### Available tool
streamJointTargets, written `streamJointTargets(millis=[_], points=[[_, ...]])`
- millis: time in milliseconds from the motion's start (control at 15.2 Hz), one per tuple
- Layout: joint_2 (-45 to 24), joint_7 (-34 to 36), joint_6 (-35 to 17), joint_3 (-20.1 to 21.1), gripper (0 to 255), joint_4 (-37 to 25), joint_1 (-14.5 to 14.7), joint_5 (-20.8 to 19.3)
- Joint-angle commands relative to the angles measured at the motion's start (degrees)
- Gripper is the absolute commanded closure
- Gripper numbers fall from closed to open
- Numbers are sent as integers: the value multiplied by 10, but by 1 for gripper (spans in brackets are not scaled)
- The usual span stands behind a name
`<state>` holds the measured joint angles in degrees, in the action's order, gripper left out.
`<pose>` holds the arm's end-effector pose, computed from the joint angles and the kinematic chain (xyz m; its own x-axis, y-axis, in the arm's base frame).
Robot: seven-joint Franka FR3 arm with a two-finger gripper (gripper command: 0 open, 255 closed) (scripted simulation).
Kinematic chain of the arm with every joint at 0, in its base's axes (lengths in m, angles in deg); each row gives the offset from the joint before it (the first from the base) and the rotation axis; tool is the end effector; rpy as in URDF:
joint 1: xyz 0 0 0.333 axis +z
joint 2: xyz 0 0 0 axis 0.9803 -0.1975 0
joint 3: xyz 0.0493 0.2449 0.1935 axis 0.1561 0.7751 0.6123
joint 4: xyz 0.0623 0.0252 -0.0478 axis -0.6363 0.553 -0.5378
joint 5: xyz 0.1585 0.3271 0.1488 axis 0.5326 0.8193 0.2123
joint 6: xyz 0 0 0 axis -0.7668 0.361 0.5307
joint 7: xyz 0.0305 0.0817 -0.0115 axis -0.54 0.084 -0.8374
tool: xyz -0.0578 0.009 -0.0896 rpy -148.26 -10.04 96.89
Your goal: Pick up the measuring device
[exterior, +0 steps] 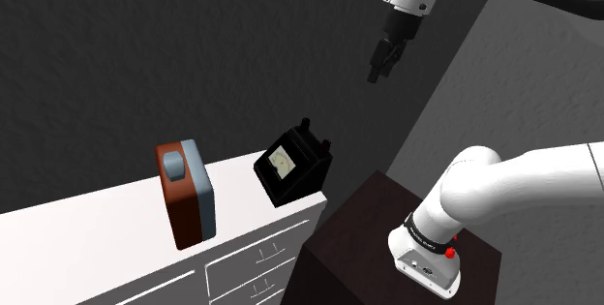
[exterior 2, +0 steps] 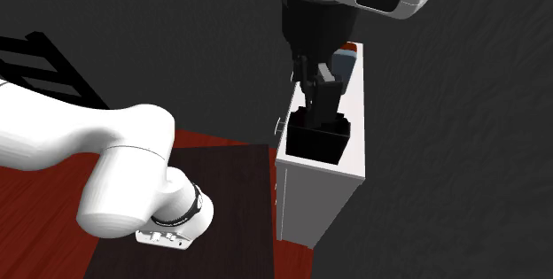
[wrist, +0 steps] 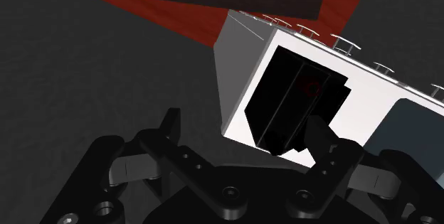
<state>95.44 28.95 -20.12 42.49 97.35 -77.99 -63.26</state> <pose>0.3105 0.0066 0.6220 0.9975 0.0693 0.0143 0.0700 -0.9960 -0.0563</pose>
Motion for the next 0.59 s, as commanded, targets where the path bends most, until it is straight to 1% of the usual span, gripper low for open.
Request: streamJointTargets(millis=[0, 264, 528], points=[[0, 0, 0, 0, 0, 0, 0, 0], [-20, 83, -47, 47, 0, 41, -4, 26], [-56, 164, -97, 93, 0, 69, -8, 52]])
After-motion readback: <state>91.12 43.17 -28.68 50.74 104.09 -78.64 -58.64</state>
